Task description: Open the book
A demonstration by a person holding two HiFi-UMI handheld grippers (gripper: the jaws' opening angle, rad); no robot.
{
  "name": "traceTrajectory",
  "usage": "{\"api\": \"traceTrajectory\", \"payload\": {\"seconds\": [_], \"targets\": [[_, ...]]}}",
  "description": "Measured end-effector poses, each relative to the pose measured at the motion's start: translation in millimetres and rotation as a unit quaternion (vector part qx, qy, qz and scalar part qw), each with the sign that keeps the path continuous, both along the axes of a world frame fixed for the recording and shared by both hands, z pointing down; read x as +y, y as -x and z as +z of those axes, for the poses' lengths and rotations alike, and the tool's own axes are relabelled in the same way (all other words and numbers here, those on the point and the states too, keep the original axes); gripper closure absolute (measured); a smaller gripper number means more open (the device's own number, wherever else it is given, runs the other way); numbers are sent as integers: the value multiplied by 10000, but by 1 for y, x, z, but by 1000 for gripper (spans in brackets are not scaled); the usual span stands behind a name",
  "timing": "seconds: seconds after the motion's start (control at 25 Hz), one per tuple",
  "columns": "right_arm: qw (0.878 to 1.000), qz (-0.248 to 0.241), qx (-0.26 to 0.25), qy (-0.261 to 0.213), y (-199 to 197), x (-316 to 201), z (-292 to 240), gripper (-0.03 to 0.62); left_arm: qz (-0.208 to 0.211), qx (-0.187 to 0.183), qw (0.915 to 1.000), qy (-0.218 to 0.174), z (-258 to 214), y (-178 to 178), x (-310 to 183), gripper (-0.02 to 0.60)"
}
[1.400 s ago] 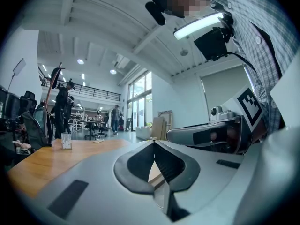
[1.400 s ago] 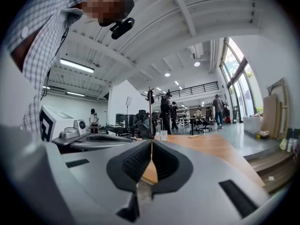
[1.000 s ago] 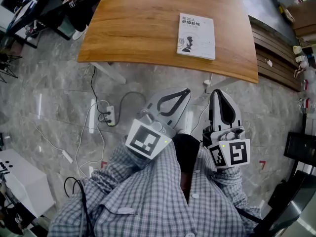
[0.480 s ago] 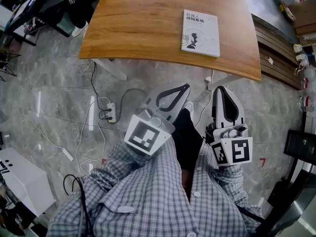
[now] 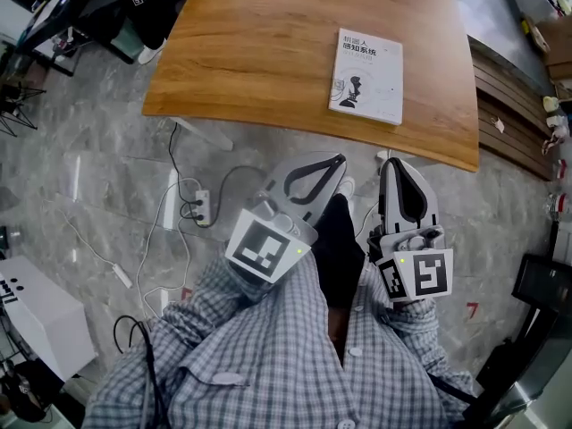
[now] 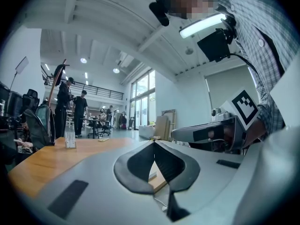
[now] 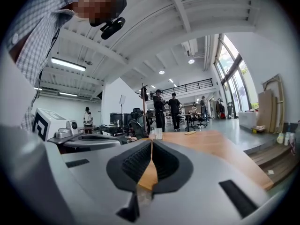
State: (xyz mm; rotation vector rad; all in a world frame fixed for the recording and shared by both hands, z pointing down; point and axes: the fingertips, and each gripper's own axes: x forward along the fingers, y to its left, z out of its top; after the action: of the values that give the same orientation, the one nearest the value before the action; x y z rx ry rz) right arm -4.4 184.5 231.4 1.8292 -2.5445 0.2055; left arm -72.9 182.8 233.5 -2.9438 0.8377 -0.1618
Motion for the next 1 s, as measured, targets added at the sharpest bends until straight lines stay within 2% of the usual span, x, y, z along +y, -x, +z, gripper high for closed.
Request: {"api": "traceTrajectory", "payload": {"seconds": [0.12, 0.24, 0.52, 0.72, 1.0], "targets": [[9999, -23, 26, 131, -19, -24, 8, 572, -102, -18, 9999, 21, 4, -16, -26, 581], [9998, -82, -31, 159, -39, -52, 10, 572, -332, 84, 9992, 199, 10, -30, -51, 581], [9979, -288, 50, 573, -82, -120, 32, 572, -586, -32, 9976, 369, 20, -67, -112, 581], [9945, -526, 36, 905, -102, -163, 53, 572, -937, 6, 9932, 684, 37, -86, -158, 581], [9889, -730, 105, 1288, -121, -195, 90, 572, -1240, -242, 9870, 995, 65, -99, -194, 581]]}}
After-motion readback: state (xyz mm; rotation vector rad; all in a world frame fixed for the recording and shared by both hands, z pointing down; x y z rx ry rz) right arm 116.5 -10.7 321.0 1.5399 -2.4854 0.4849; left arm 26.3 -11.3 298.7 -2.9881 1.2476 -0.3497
